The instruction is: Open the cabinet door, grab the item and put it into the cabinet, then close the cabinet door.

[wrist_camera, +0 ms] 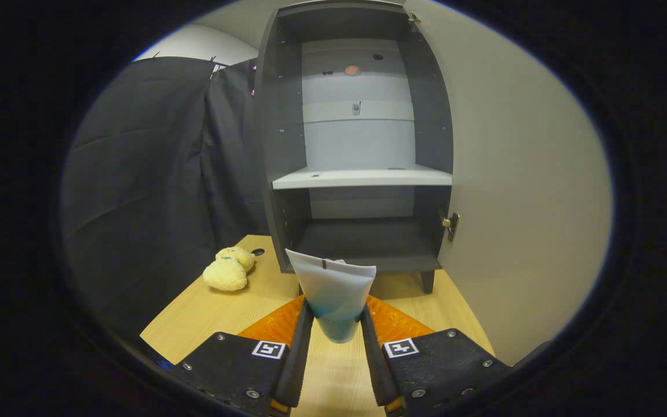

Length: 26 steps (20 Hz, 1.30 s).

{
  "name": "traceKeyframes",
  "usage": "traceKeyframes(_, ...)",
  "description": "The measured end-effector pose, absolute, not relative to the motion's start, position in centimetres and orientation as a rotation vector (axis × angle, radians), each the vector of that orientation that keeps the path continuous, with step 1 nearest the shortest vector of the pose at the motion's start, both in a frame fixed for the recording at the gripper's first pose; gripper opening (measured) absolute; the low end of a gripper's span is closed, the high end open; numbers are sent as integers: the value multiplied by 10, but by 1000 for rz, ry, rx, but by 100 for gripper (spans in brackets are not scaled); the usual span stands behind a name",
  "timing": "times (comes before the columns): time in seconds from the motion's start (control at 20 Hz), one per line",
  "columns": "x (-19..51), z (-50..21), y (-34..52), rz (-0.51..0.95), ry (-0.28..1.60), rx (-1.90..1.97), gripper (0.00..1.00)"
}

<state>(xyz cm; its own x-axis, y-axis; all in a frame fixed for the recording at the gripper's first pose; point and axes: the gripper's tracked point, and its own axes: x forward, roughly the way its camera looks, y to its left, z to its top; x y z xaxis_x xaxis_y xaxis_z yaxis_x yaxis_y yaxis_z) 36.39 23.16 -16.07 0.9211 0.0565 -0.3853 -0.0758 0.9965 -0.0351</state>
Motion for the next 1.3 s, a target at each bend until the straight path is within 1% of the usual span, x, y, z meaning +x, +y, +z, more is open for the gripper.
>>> traceKeyframes(0.25, 397, -114, 232, 84, 353, -59, 48)
traceKeyframes(0.8, 478, -45, 232, 113, 320, 3, 48)
traceKeyframes(1.1, 527, -19, 228, 116, 312, 49, 47)
traceKeyframes(1.3, 561, -19, 222, 105, 338, 76, 47)
